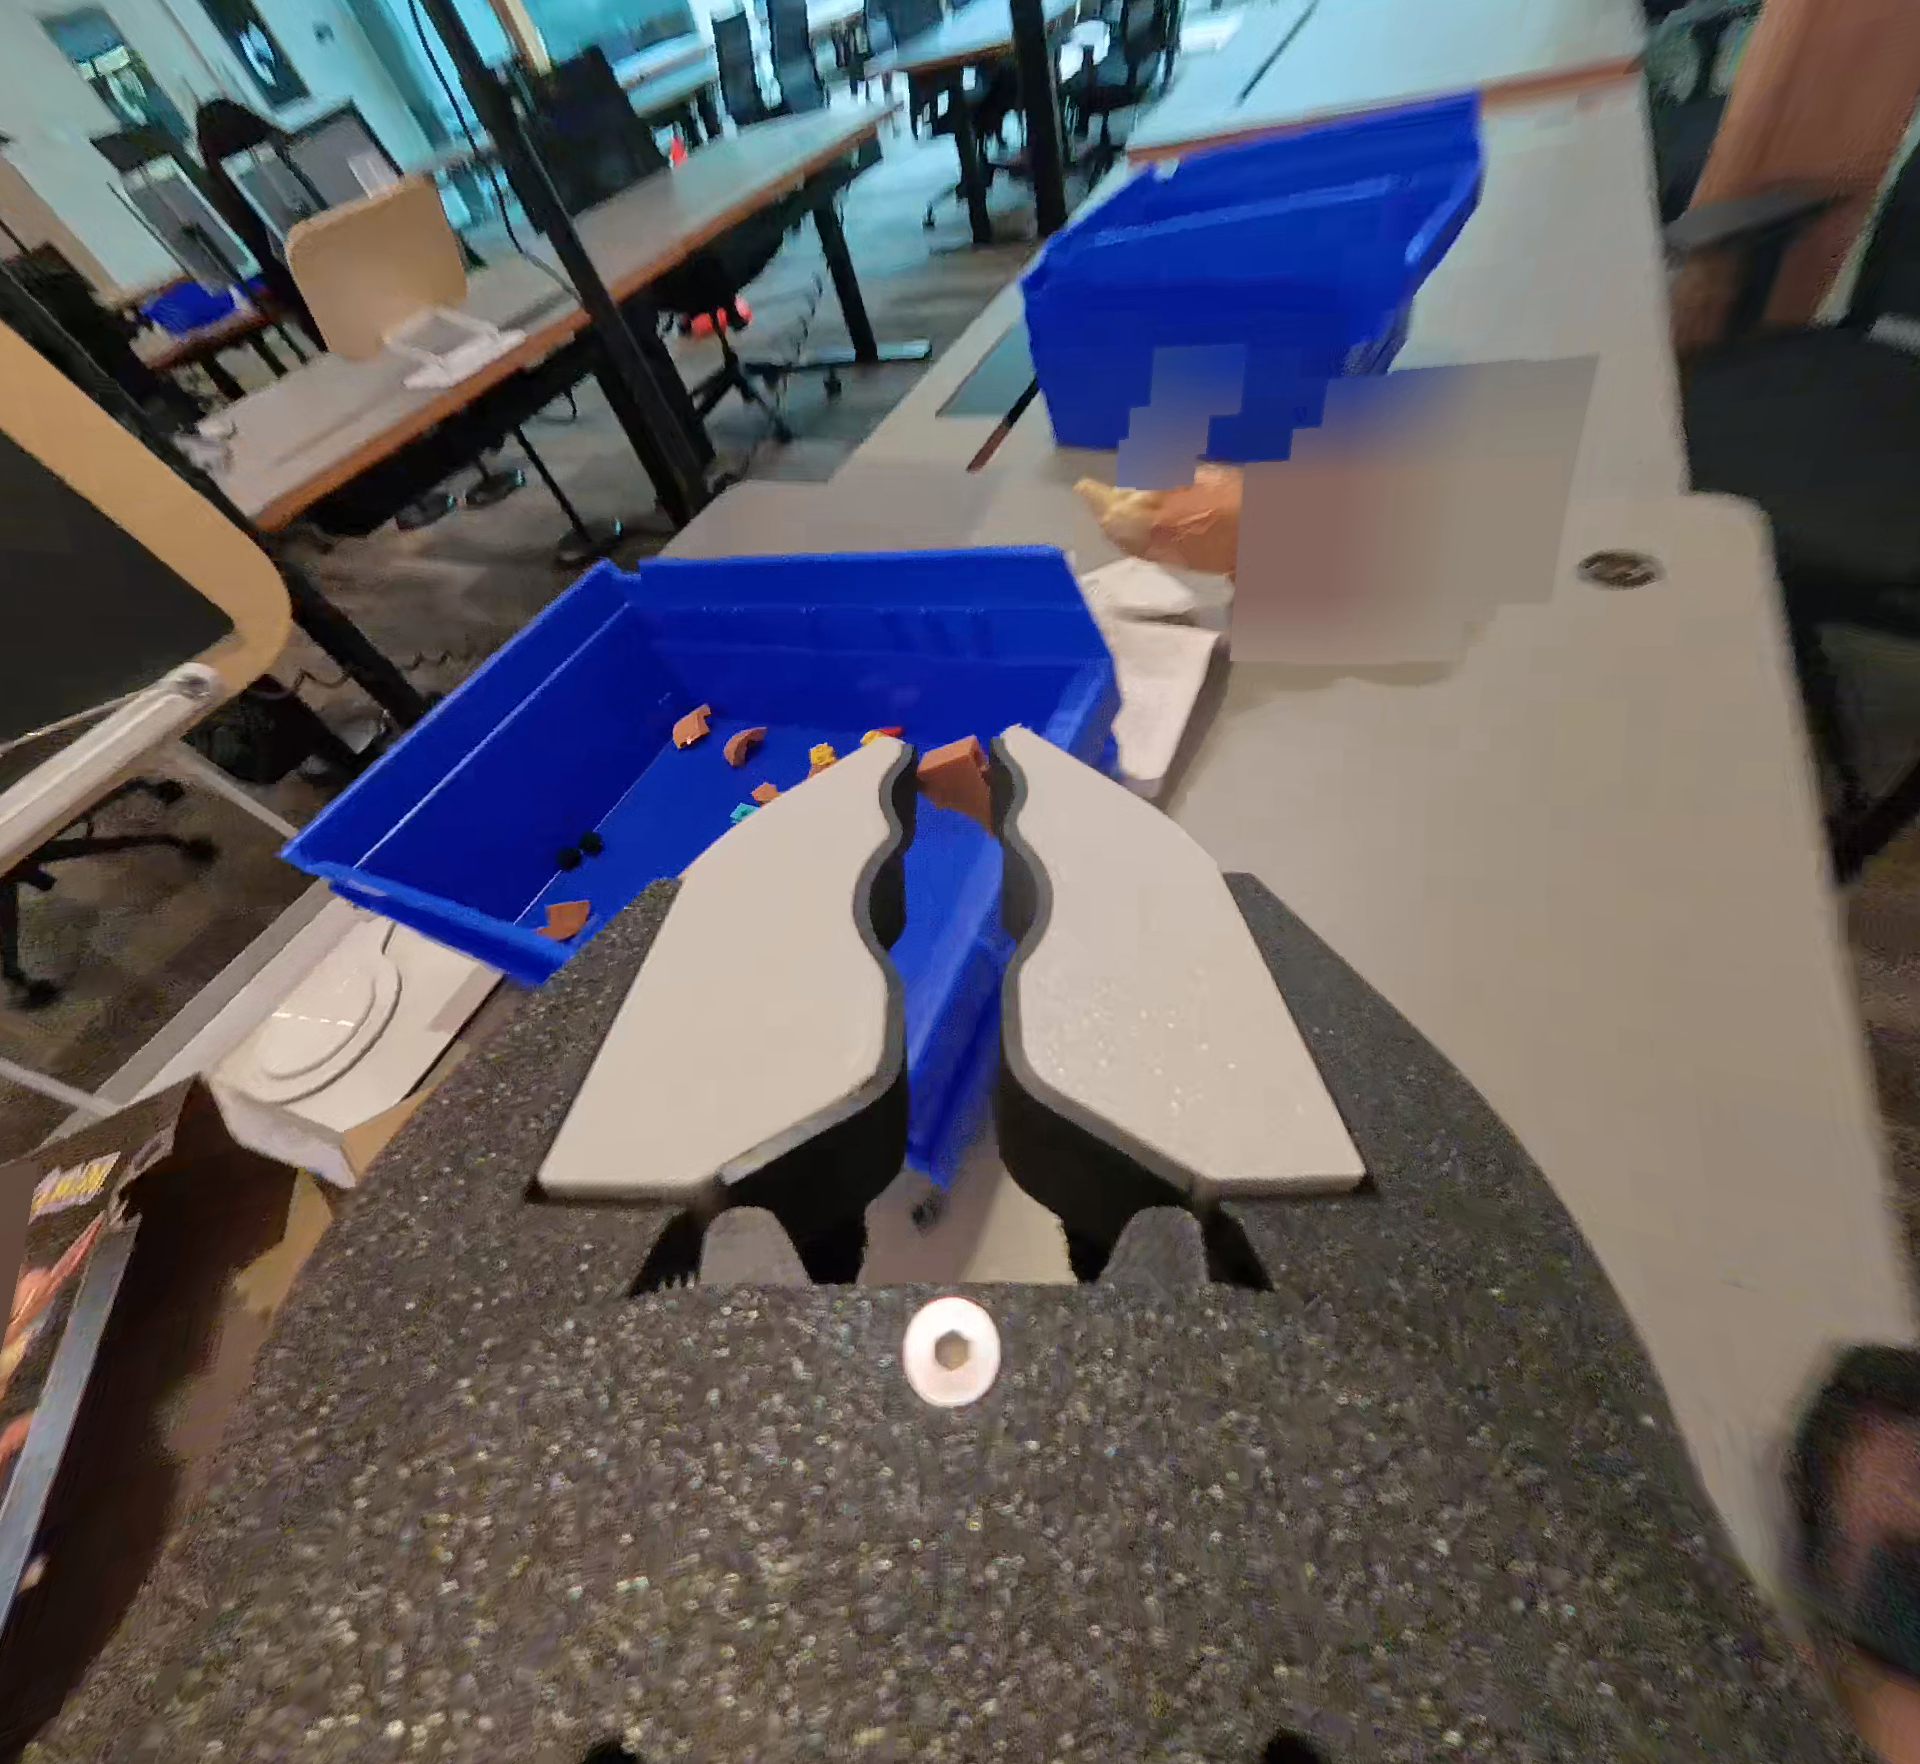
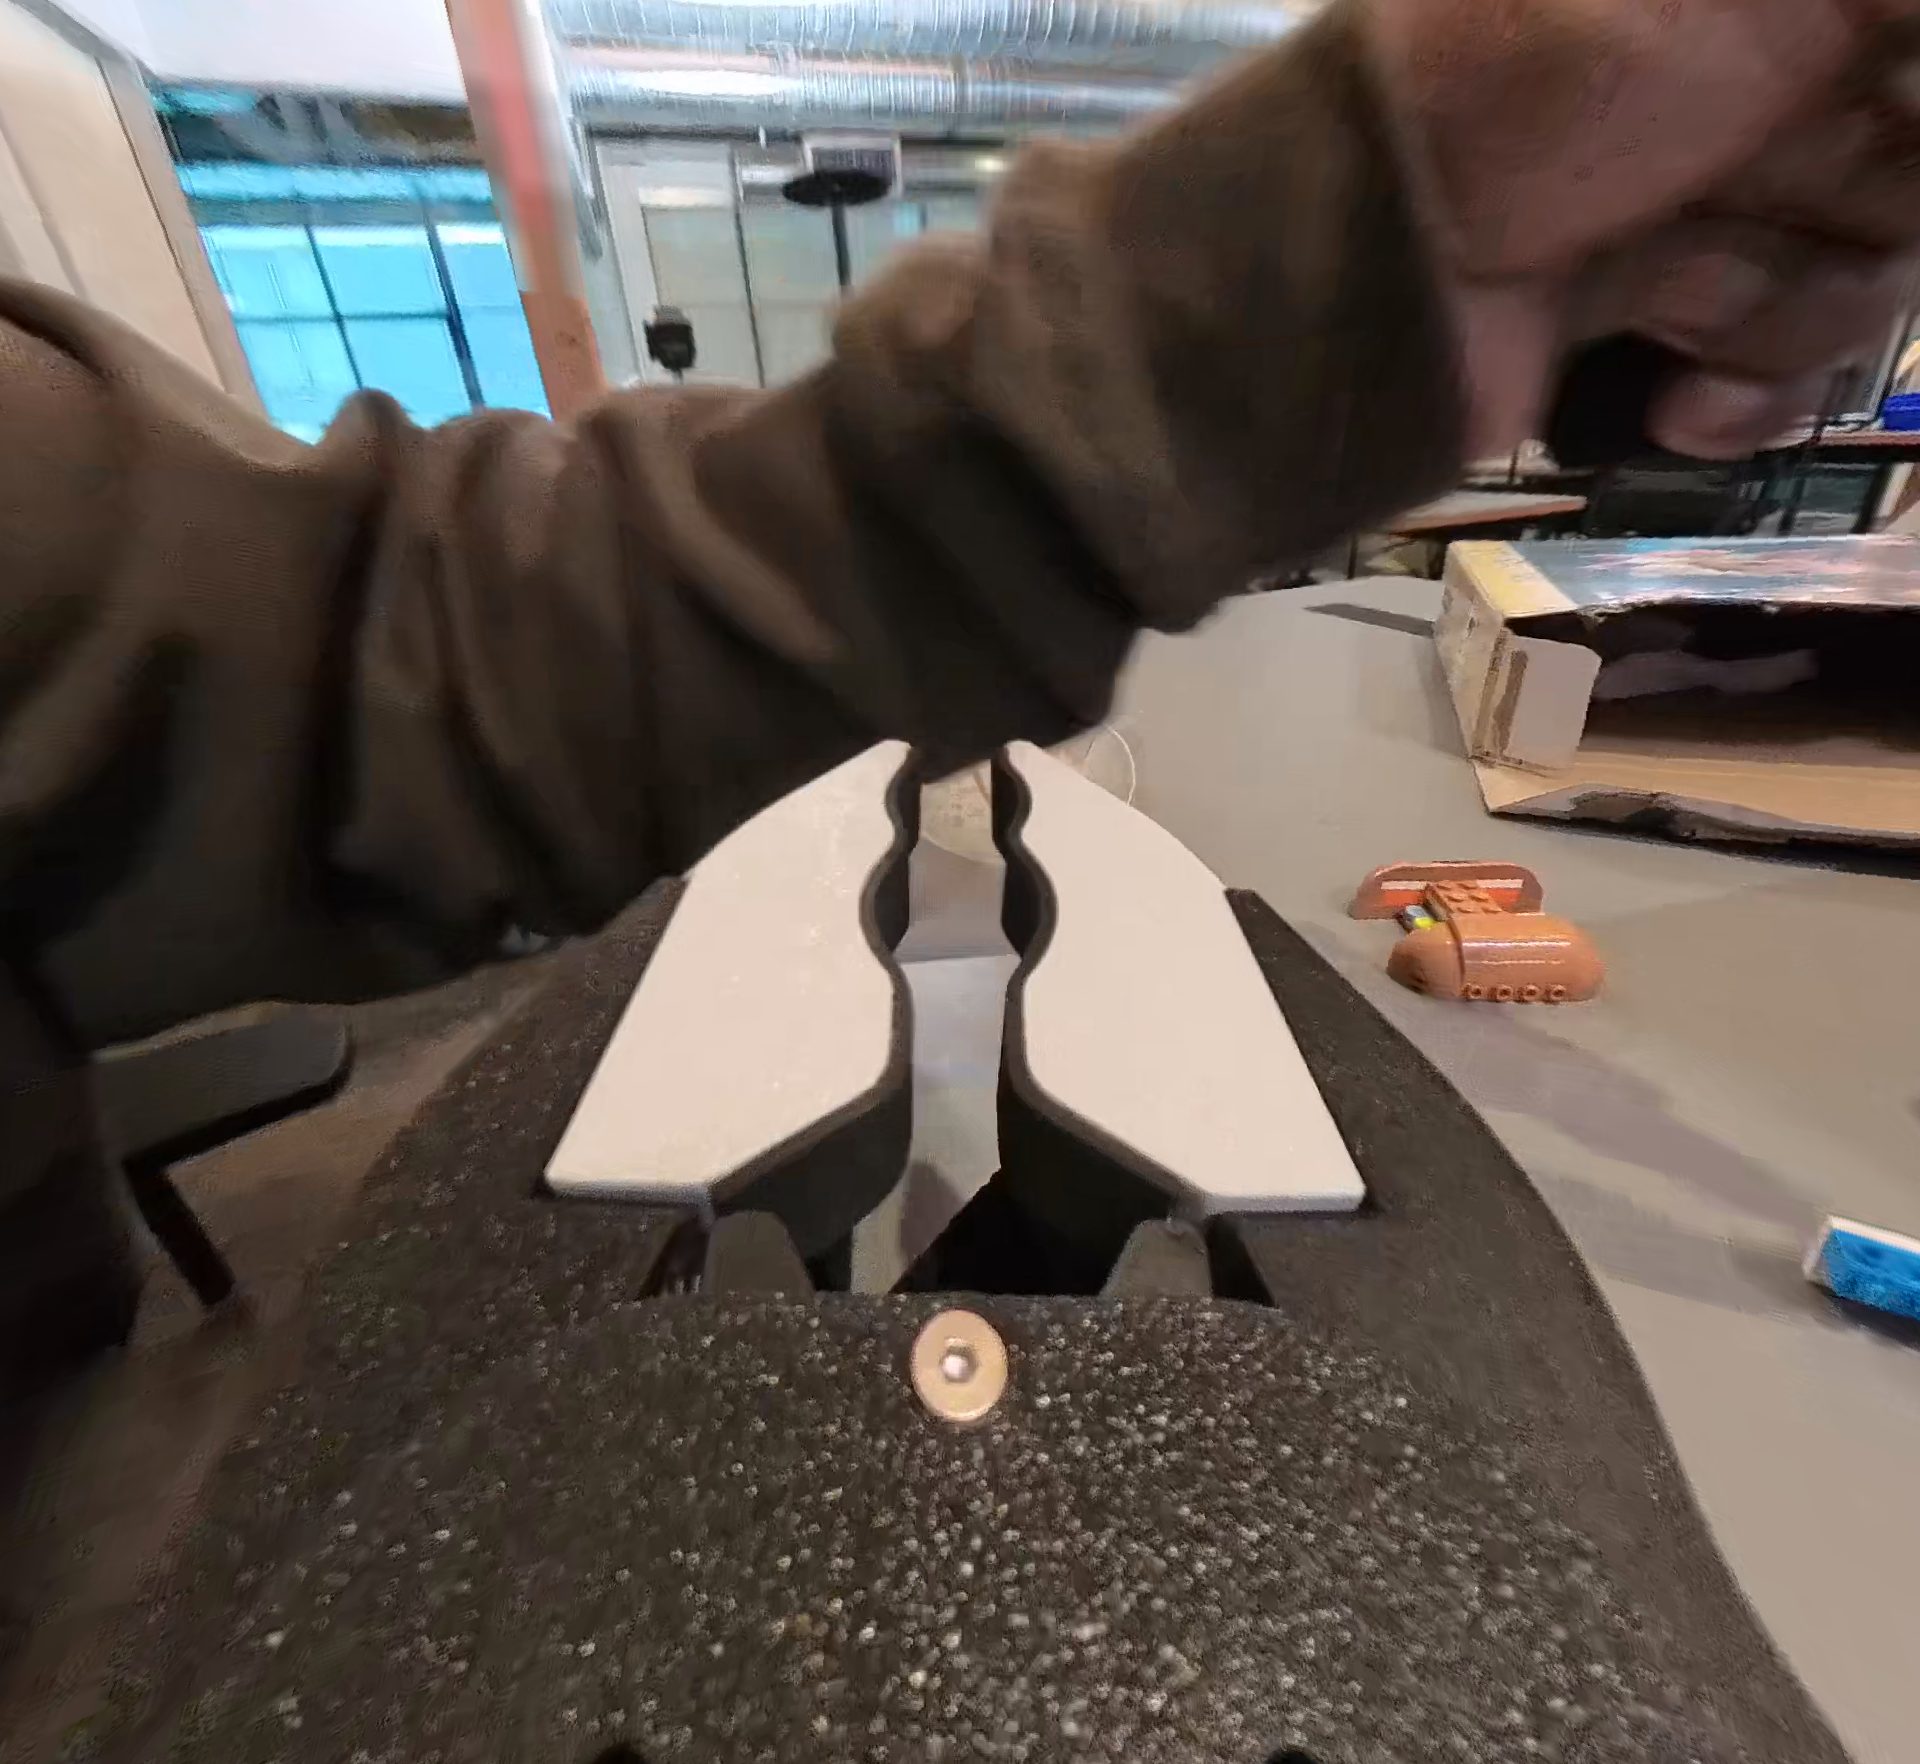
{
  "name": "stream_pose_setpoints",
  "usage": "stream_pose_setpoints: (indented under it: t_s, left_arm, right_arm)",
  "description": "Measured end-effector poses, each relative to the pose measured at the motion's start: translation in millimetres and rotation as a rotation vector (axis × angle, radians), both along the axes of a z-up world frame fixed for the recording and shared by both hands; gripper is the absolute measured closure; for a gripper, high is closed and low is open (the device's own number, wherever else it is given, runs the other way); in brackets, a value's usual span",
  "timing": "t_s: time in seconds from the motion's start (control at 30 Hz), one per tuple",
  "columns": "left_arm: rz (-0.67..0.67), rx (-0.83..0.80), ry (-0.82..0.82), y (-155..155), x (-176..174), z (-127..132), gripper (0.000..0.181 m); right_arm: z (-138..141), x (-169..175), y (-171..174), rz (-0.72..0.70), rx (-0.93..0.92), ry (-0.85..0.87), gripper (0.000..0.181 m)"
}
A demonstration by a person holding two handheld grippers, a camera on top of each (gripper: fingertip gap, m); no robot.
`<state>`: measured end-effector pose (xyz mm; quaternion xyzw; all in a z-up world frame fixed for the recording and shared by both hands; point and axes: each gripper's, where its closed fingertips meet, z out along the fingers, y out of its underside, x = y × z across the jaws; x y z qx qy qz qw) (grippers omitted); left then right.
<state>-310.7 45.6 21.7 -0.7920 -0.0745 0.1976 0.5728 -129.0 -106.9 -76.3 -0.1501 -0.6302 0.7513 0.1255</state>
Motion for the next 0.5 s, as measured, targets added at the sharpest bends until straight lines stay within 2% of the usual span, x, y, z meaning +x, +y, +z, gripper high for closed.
stream_pose_setpoints:
  t_s: [0.13,0.27,0.4,0.5]
  left_arm:
    - [0.079,-0.154,-0.059,40.0,-55.9,-40.1,0.167]
    - [0.116,-0.176,-0.114,50.2,-73.9,-50.7,0.155]
    - [0.140,-0.135,-0.148,38.9,-62.6,-48.2,0.142]
    - [0.163,-0.052,-0.110,8.6,-28.8,-31.7,0.141]
  right_arm:
    - [8.8,-0.7,21.5,0.048,-0.130,-0.057,0.167]
    - [8.1,2.1,28.1,0.095,-0.137,-0.083,0.164]
    - [6.4,6.1,32.6,0.117,-0.115,-0.086,0.163]
    - [3.5,10.5,32.1,0.151,-0.087,-0.094,0.162]
